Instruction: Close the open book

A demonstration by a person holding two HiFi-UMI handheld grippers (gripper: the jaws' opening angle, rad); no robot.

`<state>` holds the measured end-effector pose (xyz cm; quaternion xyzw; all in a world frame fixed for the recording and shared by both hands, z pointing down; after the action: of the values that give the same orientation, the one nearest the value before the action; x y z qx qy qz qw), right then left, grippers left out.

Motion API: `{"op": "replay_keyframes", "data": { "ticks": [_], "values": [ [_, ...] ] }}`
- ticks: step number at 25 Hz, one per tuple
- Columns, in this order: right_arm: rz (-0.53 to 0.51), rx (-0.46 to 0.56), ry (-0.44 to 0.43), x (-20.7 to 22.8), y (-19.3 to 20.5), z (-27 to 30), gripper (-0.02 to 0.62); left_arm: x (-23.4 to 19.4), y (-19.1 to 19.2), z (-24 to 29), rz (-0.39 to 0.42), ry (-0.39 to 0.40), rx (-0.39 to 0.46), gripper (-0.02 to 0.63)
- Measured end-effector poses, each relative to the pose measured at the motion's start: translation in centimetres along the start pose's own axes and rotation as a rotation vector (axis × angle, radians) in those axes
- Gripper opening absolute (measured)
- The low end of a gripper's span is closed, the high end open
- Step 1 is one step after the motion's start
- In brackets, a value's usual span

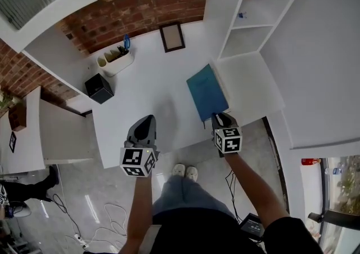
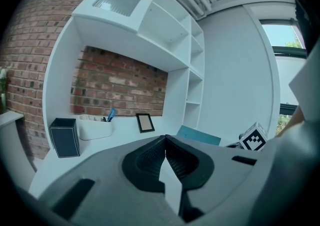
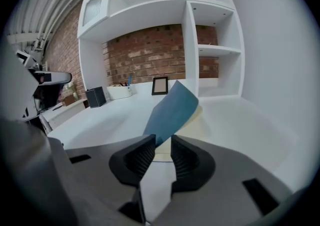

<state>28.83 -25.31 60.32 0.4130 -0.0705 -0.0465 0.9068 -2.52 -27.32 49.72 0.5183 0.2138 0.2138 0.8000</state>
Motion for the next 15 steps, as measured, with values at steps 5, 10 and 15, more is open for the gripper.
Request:
{"op": "replay_keyframes", "data": {
  "ticks": [5,10,15],
  "values": [
    [-0.036,-0.068,0.118,1.6,0.7,0.4,0.128,0.3,0.2,1.0,0.002,0.014,-0.017,0.009],
    [-0.055,-0.157,0.17,2.1,1.2,1.4,0.153,0.4,0.3,1.5,0.001,0.024,-0.029,0.009],
    [-0.033,-0.163,0.155,2.3,1.3,1.6,0.153,0.2,0.6,2.0,0.0,0.032,-0.036,0.009]
  ]
}}
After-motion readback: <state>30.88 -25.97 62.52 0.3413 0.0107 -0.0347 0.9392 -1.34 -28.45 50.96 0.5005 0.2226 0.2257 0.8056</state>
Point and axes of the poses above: the fingertips, and each gripper's own axes: z forward along the fingers, x to its right, y out of its underside, the point moved 9 cm from there along -z, backward along the fingers, and after that the axes turned 7 degrees about -x, right-handed, at the moved point
